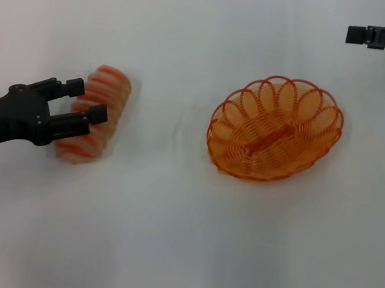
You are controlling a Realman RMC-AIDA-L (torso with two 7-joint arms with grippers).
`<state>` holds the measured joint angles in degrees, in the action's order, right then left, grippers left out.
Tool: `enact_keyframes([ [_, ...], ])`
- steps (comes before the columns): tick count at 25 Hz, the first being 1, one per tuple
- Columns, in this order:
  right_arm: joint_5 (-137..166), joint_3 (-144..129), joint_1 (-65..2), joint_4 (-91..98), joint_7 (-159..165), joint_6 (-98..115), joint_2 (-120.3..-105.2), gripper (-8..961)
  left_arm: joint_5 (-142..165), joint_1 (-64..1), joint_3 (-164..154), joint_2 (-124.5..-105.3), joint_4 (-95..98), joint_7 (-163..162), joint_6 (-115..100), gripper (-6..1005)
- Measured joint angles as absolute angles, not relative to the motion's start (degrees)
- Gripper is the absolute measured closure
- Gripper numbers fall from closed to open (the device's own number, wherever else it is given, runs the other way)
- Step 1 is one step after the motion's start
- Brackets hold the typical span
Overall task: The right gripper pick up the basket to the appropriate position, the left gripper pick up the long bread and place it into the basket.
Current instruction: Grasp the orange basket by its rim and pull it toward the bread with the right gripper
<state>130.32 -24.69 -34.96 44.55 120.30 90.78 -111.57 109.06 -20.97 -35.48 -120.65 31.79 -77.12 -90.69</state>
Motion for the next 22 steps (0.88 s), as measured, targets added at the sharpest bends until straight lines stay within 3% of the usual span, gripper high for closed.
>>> enact_keyframes([
  [10,143.9,-30.0,-41.7,45.4,131.9,85.9,-112.39,40,108.5,-21.5,-34.9,-121.23,32.0,-76.7,-90.3,174],
  [22,146.7,-38.1,-42.8,45.0,137.0,85.6,-113.19,41,108.4,-21.6,-34.9,-121.46,32.1,-75.3,-90.2,174],
])
